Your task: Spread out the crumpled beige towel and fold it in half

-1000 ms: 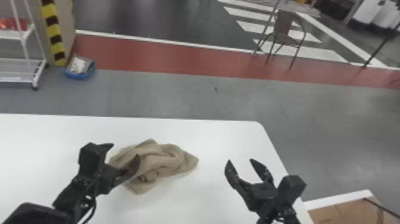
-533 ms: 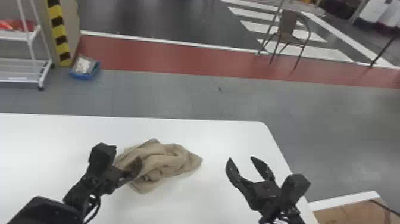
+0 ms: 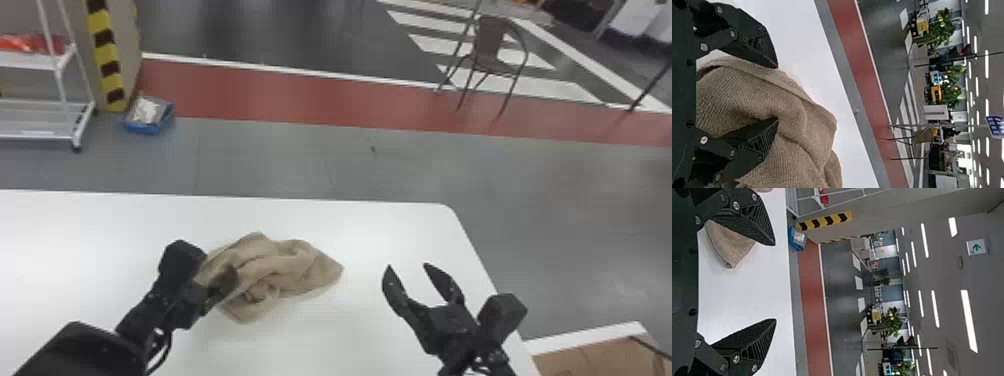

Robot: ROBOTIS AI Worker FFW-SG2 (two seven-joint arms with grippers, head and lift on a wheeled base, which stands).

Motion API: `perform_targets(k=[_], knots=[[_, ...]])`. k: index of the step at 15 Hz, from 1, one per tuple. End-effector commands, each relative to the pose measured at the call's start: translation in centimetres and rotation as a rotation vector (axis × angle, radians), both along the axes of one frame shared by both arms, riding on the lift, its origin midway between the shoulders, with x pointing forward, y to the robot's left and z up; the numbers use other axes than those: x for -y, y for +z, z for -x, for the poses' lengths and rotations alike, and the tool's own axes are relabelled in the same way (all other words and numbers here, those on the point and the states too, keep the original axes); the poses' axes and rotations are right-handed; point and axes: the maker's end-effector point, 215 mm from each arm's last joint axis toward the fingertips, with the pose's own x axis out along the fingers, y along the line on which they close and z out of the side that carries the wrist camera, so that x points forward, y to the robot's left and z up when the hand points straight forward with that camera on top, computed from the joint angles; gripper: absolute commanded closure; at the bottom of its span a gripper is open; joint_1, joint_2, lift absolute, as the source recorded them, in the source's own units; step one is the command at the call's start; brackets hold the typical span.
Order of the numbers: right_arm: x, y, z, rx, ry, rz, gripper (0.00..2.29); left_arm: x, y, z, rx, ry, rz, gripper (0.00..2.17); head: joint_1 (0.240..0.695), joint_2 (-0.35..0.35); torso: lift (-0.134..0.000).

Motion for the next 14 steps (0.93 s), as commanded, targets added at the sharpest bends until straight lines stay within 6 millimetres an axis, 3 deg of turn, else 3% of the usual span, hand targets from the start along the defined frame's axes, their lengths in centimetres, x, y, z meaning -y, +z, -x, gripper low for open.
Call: perform_targets(k=[1,2,3,6,9,11,12,14], knots=[[-0.1,0.1,0.0,0.004,0.0,-0.004,0.22,-0.5,-0.7,0.4,-0.023,0.01,-0.004,1.1,0.695,-0.296,0.0],[-0.1,0.3,-0.1,0.008,-0.001,-0.006,0.22,-1.0,-0.8,0.6,-0.026,0.025,0.009,1.56,0.695,-0.294,0.0],[-0.1,0.3,0.0,0.007,-0.001,-0.006,0.22,-1.4,-0.2,1.1,-0.015,0.034,0.02,1.72,0.695,-0.293,0.0],[-0.1,0.7,0.1,0.013,-0.001,-0.019,0.22,-2.9,4.0,2.6,0.011,0.081,0.074,1.72,0.695,-0.284,0.0],[-0.4,1.5,0.1,0.02,0.007,-0.016,0.22,-5.0,14.4,4.3,0.145,0.109,0.164,1.72,0.695,-0.272,0.0],[-0.5,1.6,0.2,0.019,0.009,-0.019,0.22,-7.8,18.9,6.1,0.172,0.129,0.191,1.72,0.695,-0.257,0.0],[-0.5,1.7,0.2,0.022,0.009,-0.018,0.22,-8.9,20.2,6.9,0.166,0.139,0.189,1.72,0.695,-0.247,0.0],[-0.5,1.7,0.2,0.024,0.008,-0.022,0.22,-10.1,20.6,8.3,0.098,0.163,0.188,1.72,0.695,-0.226,0.0]])
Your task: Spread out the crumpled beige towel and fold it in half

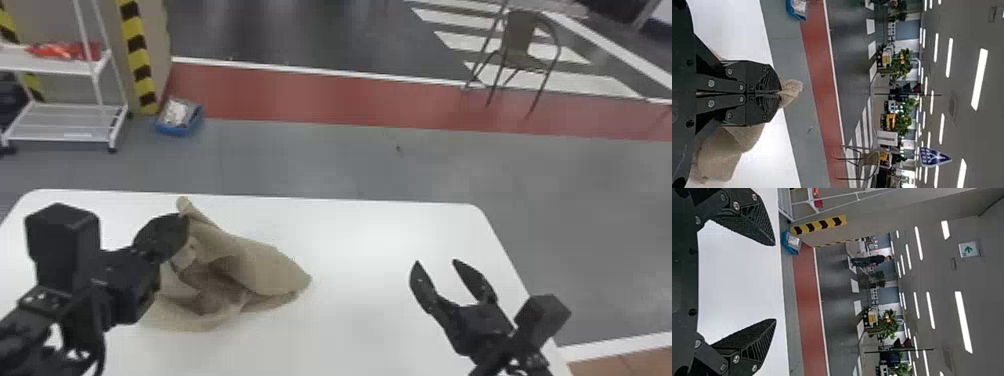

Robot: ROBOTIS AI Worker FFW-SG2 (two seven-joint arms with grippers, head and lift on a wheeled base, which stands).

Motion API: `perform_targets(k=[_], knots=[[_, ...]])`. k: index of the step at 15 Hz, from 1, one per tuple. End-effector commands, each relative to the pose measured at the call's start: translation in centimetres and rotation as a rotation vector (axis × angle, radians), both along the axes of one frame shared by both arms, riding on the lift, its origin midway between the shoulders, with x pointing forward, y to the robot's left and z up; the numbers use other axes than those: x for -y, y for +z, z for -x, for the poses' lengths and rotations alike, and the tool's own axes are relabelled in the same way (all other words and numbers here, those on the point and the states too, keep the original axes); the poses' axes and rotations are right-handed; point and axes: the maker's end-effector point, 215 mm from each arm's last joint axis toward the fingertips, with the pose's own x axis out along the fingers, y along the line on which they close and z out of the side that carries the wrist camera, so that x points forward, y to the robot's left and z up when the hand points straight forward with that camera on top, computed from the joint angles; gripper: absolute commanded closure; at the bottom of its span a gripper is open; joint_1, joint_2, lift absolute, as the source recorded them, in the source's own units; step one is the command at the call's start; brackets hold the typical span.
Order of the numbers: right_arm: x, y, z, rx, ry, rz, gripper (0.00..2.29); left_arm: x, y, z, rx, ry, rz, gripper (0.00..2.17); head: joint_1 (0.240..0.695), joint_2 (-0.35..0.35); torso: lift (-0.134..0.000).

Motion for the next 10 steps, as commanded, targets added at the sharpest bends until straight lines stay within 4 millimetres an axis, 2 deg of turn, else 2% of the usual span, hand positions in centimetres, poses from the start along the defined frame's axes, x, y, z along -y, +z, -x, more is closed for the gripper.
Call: perform_targets(k=[1,3,5,7,10], knots=[[0.1,0.1,-0.1,0.004,-0.003,-0.004,0.22,-1.1,1.7,1.2,-0.035,0.008,0.042,1.72,0.695,-0.211,0.0],[0.1,0.2,-0.1,0.006,-0.004,-0.005,0.22,-0.1,3.3,1.7,-0.026,-0.025,0.1,1.72,0.695,-0.204,0.0],[0.1,0.3,-0.1,0.008,-0.007,-0.004,0.22,-0.5,3.6,1.8,-0.023,-0.02,0.103,1.72,0.695,-0.208,0.0],[0.3,0.3,-0.2,0.008,-0.009,-0.004,0.22,-1.9,0.7,1.4,-0.056,0.024,0.041,1.72,0.695,-0.209,0.0],[0.1,-0.1,-0.4,0.004,-0.005,-0.007,0.22,-5.4,-3.7,0.4,-0.051,0.117,-0.062,1.7,0.695,-0.181,0.0]])
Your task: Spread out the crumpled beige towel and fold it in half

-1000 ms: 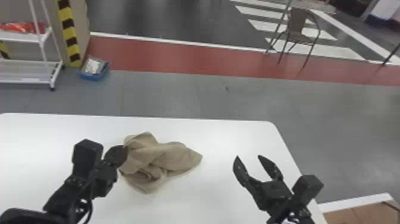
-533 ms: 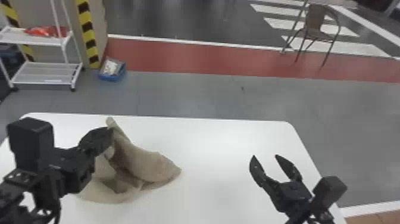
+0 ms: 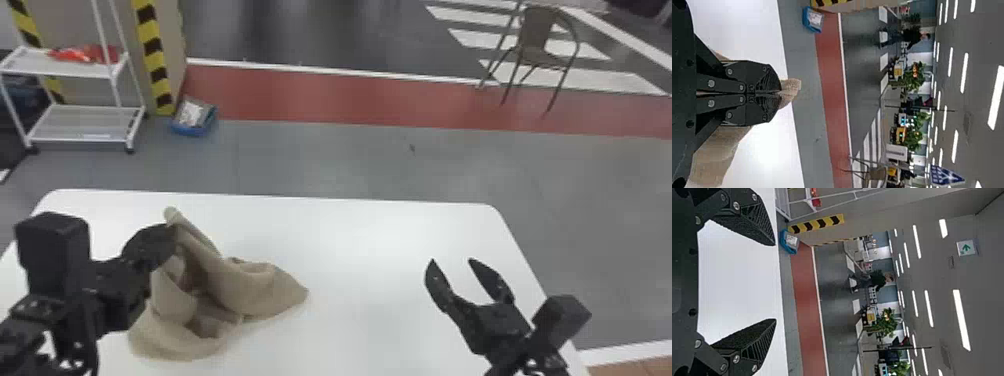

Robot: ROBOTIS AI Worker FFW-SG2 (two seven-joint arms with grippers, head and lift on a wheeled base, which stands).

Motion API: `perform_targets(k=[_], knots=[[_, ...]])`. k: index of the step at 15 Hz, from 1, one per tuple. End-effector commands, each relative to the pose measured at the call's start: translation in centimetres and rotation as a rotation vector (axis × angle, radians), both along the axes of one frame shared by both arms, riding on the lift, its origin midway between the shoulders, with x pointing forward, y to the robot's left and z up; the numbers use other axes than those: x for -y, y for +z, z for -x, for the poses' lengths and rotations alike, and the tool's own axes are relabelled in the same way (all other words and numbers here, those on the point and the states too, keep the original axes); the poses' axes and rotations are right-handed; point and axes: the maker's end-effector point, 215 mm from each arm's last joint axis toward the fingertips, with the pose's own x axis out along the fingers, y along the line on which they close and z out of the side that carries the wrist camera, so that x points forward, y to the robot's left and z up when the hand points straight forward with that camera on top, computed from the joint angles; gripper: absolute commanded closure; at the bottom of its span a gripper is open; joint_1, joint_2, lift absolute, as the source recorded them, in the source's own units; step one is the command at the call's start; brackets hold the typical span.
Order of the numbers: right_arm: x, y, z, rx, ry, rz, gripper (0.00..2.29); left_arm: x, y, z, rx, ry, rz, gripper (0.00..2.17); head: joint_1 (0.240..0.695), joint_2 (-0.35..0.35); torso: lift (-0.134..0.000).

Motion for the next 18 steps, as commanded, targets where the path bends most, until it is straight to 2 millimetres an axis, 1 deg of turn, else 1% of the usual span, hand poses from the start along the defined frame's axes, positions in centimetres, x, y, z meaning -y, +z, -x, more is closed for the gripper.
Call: perform_targets(k=[1,2,3,4,5,6,7,8,9,11,12,13,14,15,16,17,18], knots=[[-0.1,-0.2,-0.2,-0.002,0.0,-0.004,0.22,-2.7,-3.5,-0.2,-0.004,0.058,-0.087,1.69,0.695,-0.169,0.0],[0.1,-0.2,-0.3,0.0,-0.003,-0.004,0.22,-4.0,-4.8,0.2,-0.015,0.083,-0.115,1.53,0.695,-0.155,0.0],[0.1,-0.3,-0.3,-0.002,-0.004,-0.003,0.22,-5.5,-5.9,0.8,-0.031,0.105,-0.139,1.22,0.695,-0.143,0.0],[0.3,-0.4,-0.3,-0.004,-0.007,-0.003,0.22,-6.5,-6.7,1.3,-0.045,0.116,-0.164,0.6,0.695,-0.129,0.0],[0.6,-0.4,-0.3,-0.004,-0.012,-0.003,0.22,-8.2,-7.5,1.8,-0.06,0.131,-0.214,0.06,0.695,-0.118,0.0],[0.9,-0.4,-0.2,-0.004,-0.016,-0.001,0.22,-10.3,-7.6,2.0,-0.059,0.177,-0.255,0.01,0.695,-0.095,0.0],[1.0,-0.4,-0.2,-0.004,-0.018,-0.001,0.22,-12.2,-7.5,2.2,-0.059,0.22,-0.274,0.01,0.695,-0.08,0.0],[1.2,-0.4,-0.2,-0.004,-0.022,0.001,0.22,-14.5,-7.0,2.6,-0.056,0.264,-0.295,0.01,0.695,-0.064,0.0],[1.4,-0.6,-0.1,-0.006,-0.026,0.0,0.22,-16.1,-6.4,2.8,-0.049,0.298,-0.316,0.01,0.695,-0.043,0.0],[1.6,-0.6,-0.1,-0.005,-0.03,-0.004,0.21,-18.1,-5.7,2.9,-0.039,0.355,-0.361,0.02,0.695,-0.005,0.0],[1.6,-0.7,-0.1,-0.008,-0.03,-0.005,0.22,-18.4,-5.3,2.7,-0.031,0.37,-0.346,0.02,0.695,0.022,0.0],[1.5,-0.7,-0.2,-0.008,-0.029,-0.006,0.22,-17.8,-4.9,2.4,-0.021,0.36,-0.314,0.03,0.695,0.033,0.0],[1.3,-0.6,-0.3,-0.006,-0.026,-0.009,0.21,-15.9,-4.2,1.6,0.009,0.317,-0.264,0.03,0.695,0.037,0.0],[1.0,-0.6,-0.3,-0.006,-0.02,-0.009,0.22,-13.2,-3.7,0.7,0.038,0.25,-0.208,0.05,0.695,0.034,0.0],[0.8,-0.6,-0.4,-0.005,-0.017,-0.01,0.22,-10.7,-4.1,0.0,0.037,0.187,-0.171,0.05,0.695,0.022,0.0],[0.7,-0.6,-0.3,-0.005,-0.015,-0.01,0.21,-7.6,-5.0,-0.5,0.024,0.125,-0.14,0.05,0.695,0.007,0.0],[0.7,-0.7,-0.1,-0.008,-0.015,-0.009,0.22,-4.4,-5.4,-1.0,0.026,0.065,-0.118,0.05,0.695,-0.043,0.0]])
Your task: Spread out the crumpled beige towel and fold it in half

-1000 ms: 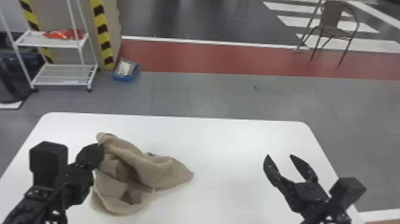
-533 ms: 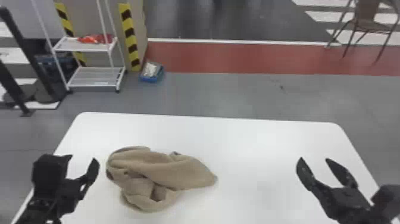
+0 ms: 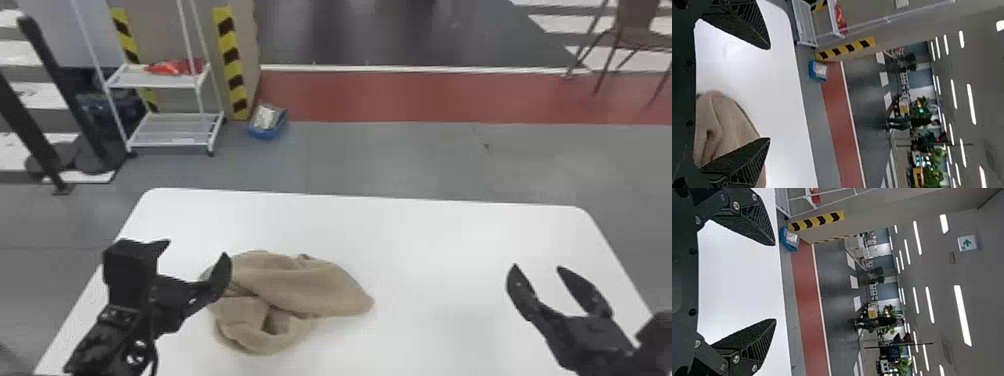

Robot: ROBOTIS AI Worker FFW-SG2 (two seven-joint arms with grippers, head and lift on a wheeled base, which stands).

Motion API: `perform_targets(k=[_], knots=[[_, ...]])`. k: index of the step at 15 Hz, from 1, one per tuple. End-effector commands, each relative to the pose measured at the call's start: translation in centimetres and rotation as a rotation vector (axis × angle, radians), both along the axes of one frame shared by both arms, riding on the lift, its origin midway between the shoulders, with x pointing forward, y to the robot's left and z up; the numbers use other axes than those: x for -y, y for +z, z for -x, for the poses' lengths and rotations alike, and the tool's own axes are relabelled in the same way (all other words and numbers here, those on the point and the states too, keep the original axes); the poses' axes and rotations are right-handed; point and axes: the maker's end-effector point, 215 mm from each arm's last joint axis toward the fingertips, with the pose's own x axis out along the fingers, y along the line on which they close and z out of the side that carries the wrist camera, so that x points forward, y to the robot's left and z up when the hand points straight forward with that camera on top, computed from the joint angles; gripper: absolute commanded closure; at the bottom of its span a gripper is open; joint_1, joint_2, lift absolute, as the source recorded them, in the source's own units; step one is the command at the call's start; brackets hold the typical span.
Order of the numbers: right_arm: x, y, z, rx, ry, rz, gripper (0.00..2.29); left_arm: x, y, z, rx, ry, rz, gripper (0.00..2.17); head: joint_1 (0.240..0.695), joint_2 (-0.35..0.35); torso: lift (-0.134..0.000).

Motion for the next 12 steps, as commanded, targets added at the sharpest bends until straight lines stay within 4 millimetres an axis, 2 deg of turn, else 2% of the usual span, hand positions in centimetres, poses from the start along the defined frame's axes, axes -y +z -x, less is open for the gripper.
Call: perform_targets(k=[1,3,5,6,10,12], knots=[[0.1,-0.2,0.3,-0.007,-0.001,0.0,0.22,6.0,-1.0,-0.7,-0.004,-0.103,0.041,0.05,0.695,-0.071,0.0],[0.5,-0.5,0.5,-0.013,-0.009,0.001,0.21,11.5,-2.2,-0.2,-0.031,-0.211,0.062,0.1,0.695,-0.117,0.0],[0.9,-0.7,0.6,-0.019,-0.016,0.002,0.22,15.6,-3.2,0.6,-0.052,-0.3,0.063,0.19,0.695,-0.177,0.0],[1.1,-0.7,0.6,-0.018,-0.017,0.003,0.22,17.4,-3.7,0.8,-0.059,-0.335,0.043,0.24,0.695,-0.236,0.0],[1.8,-1.2,1.1,-0.032,-0.021,-0.003,0.22,20.7,-6.9,0.2,-0.113,-0.413,-0.064,0.27,0.695,-0.306,0.0],[2.1,-1.2,1.2,-0.032,-0.026,-0.008,0.22,21.1,-8.3,-0.9,-0.131,-0.428,-0.114,0.27,0.695,-0.333,0.0]])
